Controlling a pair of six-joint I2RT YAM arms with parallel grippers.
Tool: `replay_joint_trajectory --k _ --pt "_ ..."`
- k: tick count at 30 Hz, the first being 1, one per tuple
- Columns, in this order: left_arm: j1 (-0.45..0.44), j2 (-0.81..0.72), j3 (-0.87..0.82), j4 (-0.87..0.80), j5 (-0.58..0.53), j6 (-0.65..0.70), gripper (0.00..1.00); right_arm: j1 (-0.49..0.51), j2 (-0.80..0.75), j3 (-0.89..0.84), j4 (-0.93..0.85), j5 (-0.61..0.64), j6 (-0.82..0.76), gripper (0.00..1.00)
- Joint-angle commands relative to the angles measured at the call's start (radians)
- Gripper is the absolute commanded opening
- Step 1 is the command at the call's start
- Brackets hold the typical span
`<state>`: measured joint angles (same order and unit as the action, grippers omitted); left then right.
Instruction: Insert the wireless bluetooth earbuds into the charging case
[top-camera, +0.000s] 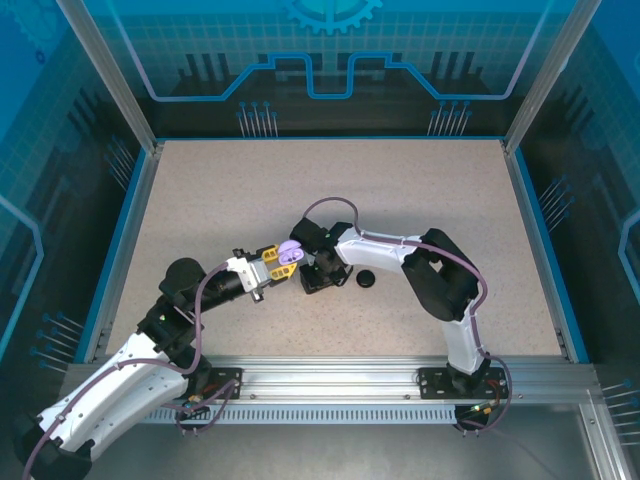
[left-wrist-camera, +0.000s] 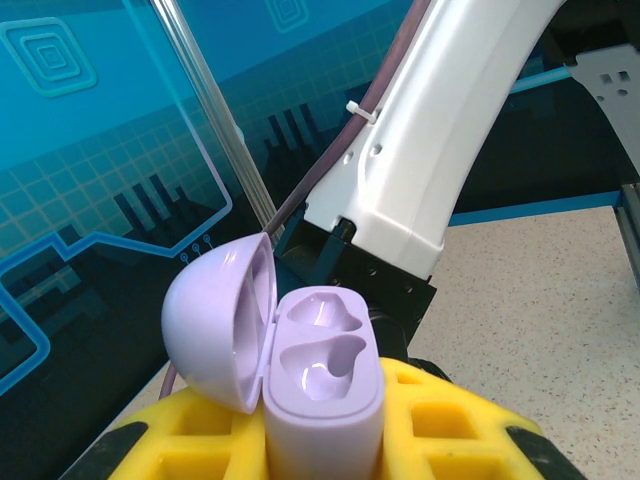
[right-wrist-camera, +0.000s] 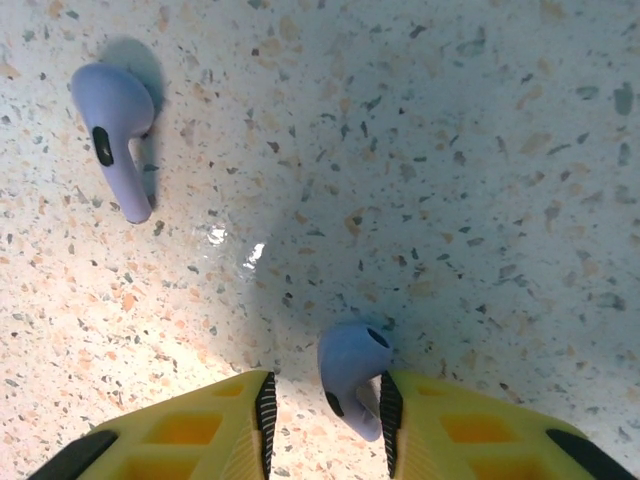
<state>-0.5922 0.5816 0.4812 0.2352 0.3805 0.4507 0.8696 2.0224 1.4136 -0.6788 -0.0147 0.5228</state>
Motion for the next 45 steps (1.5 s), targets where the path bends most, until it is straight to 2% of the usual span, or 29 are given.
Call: replay_joint_trajectory --k 1,10,30,39,45 --pt "-0.007 -0.003 -0.006 0.001 -0.014 -0.003 0.0 -0.016 -0.027 0.013 -0.058 0.009 -0.005 0.37" --pt "-0.007 -0.003 -0.006 0.001 -0.015 -0.001 0.01 -0.022 0.027 0.088 -0.09 0.045 -0.05 0.39" --pt "-0.006 -0.003 -0.004 -0.001 -0.016 0.0 0.01 -0.005 0.125 0.137 -0.128 0.064 -0.07 0.36" --pt "-0.006 -0.003 -0.003 -0.002 -0.017 0.0 0.01 0.017 0.179 0.171 -0.16 0.082 -0.074 0.3" --pt "-0.006 -0.003 -0.004 -0.004 -0.019 -0.003 0.01 0.011 0.134 0.122 -0.129 0.075 -0.067 0.24"
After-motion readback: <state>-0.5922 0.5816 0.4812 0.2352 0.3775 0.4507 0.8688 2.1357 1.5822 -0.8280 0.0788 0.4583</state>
